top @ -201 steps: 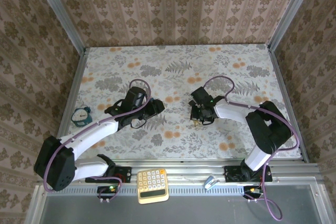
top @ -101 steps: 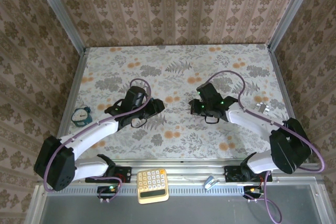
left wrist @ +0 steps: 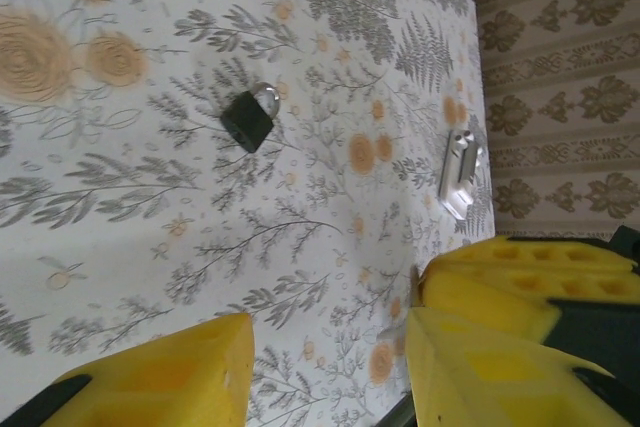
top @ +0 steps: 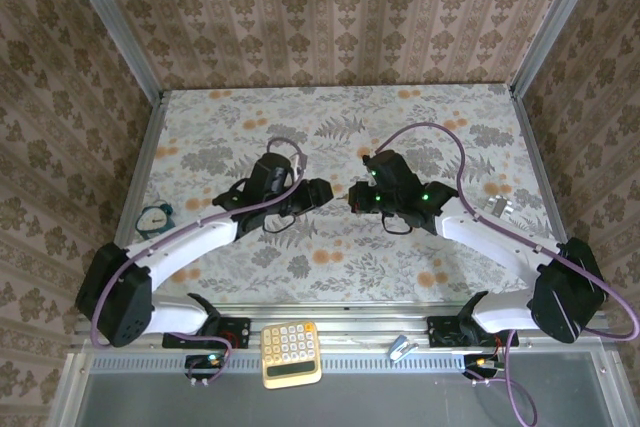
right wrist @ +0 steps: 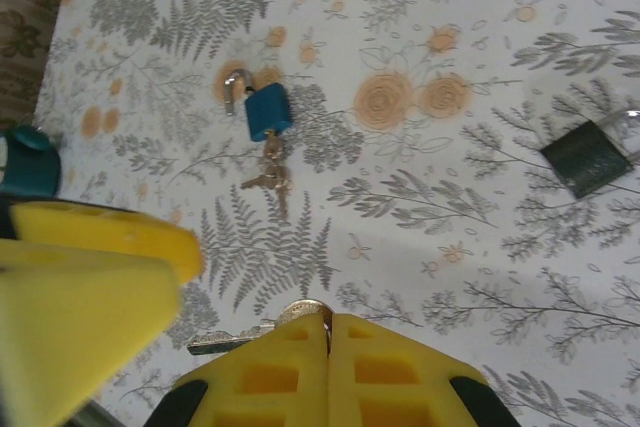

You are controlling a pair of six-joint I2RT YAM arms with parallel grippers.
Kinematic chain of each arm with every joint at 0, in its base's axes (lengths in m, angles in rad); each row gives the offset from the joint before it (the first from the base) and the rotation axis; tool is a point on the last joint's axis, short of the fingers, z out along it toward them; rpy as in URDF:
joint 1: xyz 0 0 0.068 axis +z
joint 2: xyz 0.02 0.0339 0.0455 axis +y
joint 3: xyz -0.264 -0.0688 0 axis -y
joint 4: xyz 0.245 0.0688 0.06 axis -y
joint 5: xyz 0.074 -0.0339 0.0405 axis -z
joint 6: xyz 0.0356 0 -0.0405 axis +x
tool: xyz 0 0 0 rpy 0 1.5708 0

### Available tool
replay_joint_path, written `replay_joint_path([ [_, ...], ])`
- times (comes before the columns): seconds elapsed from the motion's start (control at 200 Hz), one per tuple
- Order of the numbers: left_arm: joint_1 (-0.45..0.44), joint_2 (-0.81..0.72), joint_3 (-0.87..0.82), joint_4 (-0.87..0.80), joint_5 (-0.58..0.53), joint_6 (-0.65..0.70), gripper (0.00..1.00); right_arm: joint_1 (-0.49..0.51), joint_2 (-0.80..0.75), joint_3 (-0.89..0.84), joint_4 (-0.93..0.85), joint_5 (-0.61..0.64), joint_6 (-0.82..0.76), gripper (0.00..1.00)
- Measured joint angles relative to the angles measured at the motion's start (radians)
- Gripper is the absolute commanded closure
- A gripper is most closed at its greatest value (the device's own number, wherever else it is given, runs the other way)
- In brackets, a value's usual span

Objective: Unlock with the key

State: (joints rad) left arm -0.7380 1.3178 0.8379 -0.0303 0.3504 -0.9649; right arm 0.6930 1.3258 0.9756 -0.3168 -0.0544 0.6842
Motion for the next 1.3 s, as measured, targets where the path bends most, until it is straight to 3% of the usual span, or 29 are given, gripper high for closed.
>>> replay_joint_path([
  [0.385, -0.021, 0.029, 0.021, 0.032, 0.021, 0.0, 0.69, 0.026, 0.0, 0.023, 0.004, 0.002, 0.0, 1.0],
  [0.735, -0.021, 0.029, 0.021, 0.045, 0.027, -0.011, 0.99, 0.026, 0.0, 0.022, 0.003, 0.018, 0.0, 1.0],
  [1.04, -0.021, 0.017, 0.021, 0.058, 0.032, -0.008, 1.0, 0.026, 0.0, 0.022, 0.012, 0.021, 0.0, 1.0],
  [1.185, -0.02, 0.005, 0.026, 0.038, 0.031, 0.008, 1.0, 0.026, -0.005, 0.02, 0.024, 0.021, -0.002, 0.81],
  [1.295, -0.014, -0.008, 0.05, -0.039, 0.027, 0.055, 1.0, 0.016, -0.031, 0.003, 0.029, 0.021, -0.002, 0.72],
])
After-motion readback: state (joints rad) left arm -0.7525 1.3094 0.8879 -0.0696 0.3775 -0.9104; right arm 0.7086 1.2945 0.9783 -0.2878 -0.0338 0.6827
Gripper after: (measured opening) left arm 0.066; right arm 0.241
